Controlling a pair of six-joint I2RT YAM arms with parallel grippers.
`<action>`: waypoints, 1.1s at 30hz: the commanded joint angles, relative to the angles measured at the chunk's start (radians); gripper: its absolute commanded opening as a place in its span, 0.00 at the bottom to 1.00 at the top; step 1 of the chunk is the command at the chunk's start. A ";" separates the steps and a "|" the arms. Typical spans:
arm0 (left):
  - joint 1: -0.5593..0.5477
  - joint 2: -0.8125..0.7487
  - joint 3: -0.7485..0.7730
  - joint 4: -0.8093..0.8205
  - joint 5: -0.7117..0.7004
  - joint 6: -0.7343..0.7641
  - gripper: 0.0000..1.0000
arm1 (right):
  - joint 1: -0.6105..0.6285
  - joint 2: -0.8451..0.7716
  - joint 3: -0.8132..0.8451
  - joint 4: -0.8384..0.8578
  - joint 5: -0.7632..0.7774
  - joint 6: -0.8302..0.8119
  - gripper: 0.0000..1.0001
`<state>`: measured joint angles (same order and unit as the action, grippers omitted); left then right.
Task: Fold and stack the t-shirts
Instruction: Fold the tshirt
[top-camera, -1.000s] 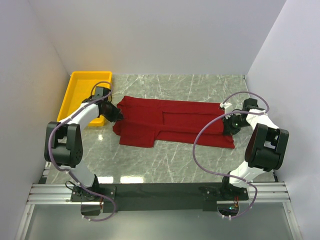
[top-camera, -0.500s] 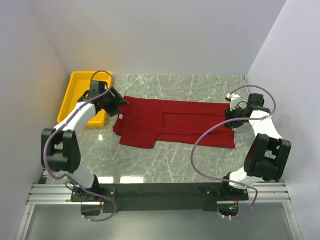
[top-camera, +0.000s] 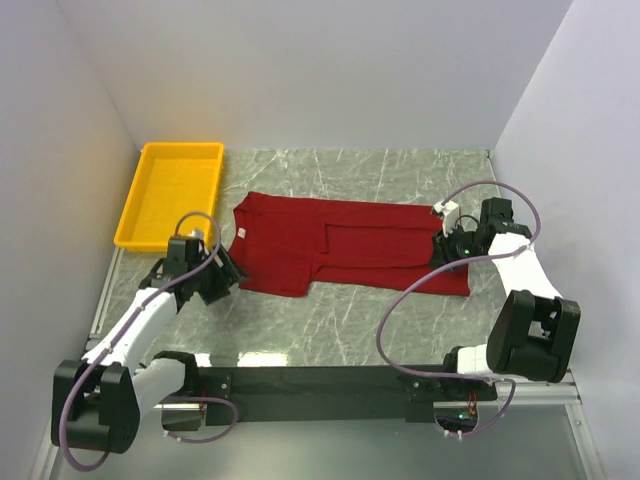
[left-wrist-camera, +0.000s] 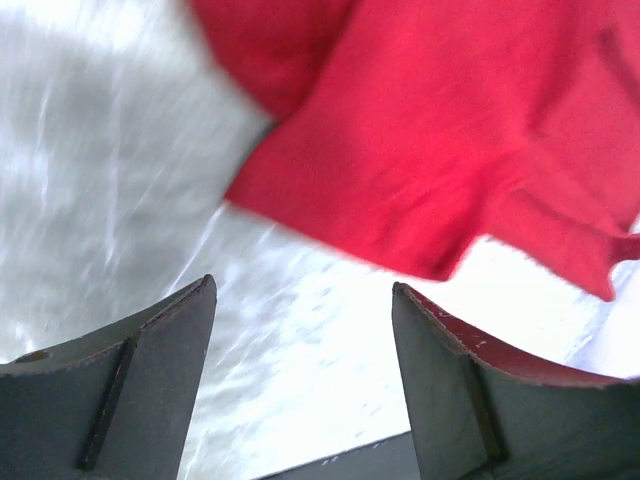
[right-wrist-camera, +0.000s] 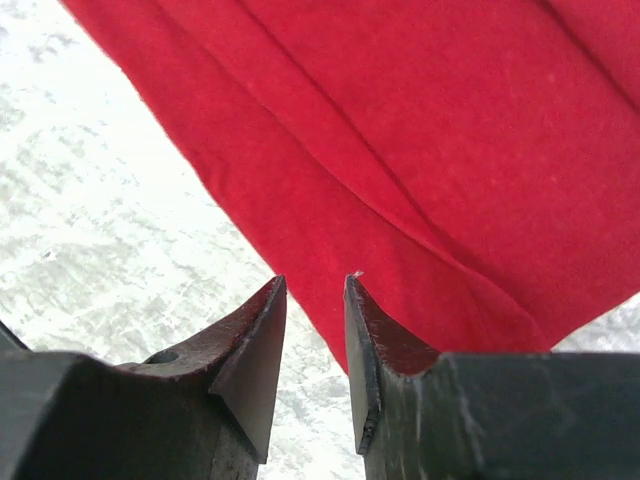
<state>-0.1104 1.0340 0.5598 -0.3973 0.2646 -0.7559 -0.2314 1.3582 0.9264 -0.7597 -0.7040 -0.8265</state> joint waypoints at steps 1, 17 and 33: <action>0.003 -0.042 -0.058 0.057 0.005 -0.065 0.75 | 0.000 0.021 0.005 0.045 0.035 0.060 0.37; 0.003 0.270 0.041 0.129 -0.105 -0.097 0.62 | 0.006 -0.013 -0.040 0.082 -0.023 0.119 0.36; 0.002 0.284 0.130 0.169 0.025 -0.040 0.00 | 0.006 -0.018 -0.021 0.086 -0.028 0.142 0.36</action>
<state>-0.1097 1.3834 0.6159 -0.2539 0.2279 -0.8219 -0.2314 1.3701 0.8890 -0.6941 -0.7086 -0.6991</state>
